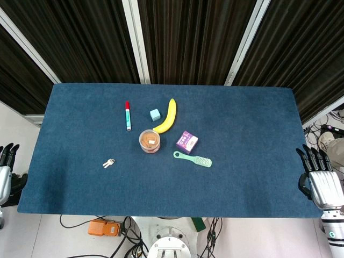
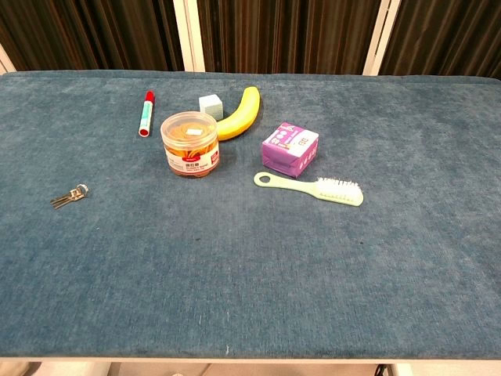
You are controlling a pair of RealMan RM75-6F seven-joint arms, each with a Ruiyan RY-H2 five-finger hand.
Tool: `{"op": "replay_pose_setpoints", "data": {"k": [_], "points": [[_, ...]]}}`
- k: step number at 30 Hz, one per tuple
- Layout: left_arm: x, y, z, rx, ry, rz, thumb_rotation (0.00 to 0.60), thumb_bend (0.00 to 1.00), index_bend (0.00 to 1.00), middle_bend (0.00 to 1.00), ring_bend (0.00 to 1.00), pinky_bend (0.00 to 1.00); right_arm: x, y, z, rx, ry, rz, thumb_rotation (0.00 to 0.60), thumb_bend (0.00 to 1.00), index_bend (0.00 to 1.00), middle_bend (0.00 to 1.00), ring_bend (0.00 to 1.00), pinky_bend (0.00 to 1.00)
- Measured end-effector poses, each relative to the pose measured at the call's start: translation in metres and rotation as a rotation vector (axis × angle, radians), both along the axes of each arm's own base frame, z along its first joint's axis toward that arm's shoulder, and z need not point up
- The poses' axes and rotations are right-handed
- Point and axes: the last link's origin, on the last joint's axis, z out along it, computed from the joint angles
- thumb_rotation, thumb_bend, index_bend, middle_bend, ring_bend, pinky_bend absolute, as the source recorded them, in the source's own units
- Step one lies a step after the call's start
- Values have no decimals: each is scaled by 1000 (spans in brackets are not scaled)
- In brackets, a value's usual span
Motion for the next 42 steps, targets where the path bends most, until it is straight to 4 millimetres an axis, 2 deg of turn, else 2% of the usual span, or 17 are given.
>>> {"op": "replay_pose_setpoints", "data": {"k": [9, 14, 17, 22, 30, 34, 42], "points": [[3, 0, -3, -23, -18, -13, 600, 325, 67, 28, 0, 146, 1, 0, -1, 1, -2, 2, 600, 1000, 131, 61, 45, 0], [16, 2, -10, -65, -51, -69, 600, 325, 67, 28, 0, 146, 1, 0, -1, 0, -8, -2, 600, 1000, 131, 61, 45, 0], [27, 7, -22, -139, -68, -120, 600, 325, 67, 28, 0, 146, 2, 1, -2, 3, -7, 1, 600, 1000, 131, 61, 45, 0], [50, 25, -47, -301, -77, -187, 600, 315, 100, 28, 0, 146, 2, 1, -2, 6, -8, 1, 600, 1000, 131, 61, 45, 0], [97, 56, -77, -459, 1, -321, 600, 315, 227, 28, 0, 156, 2, 0, -4, 14, -13, -5, 600, 1000, 131, 61, 45, 0], [112, 68, -90, -507, 23, -340, 600, 313, 278, 28, 0, 160, 2, 0, -4, 15, -15, -5, 600, 1000, 131, 61, 45, 0], [135, 91, -118, -581, 49, -347, 600, 299, 300, 28, 0, 162, 2, 0, -4, 17, -16, -6, 600, 1000, 131, 61, 45, 0]]}}
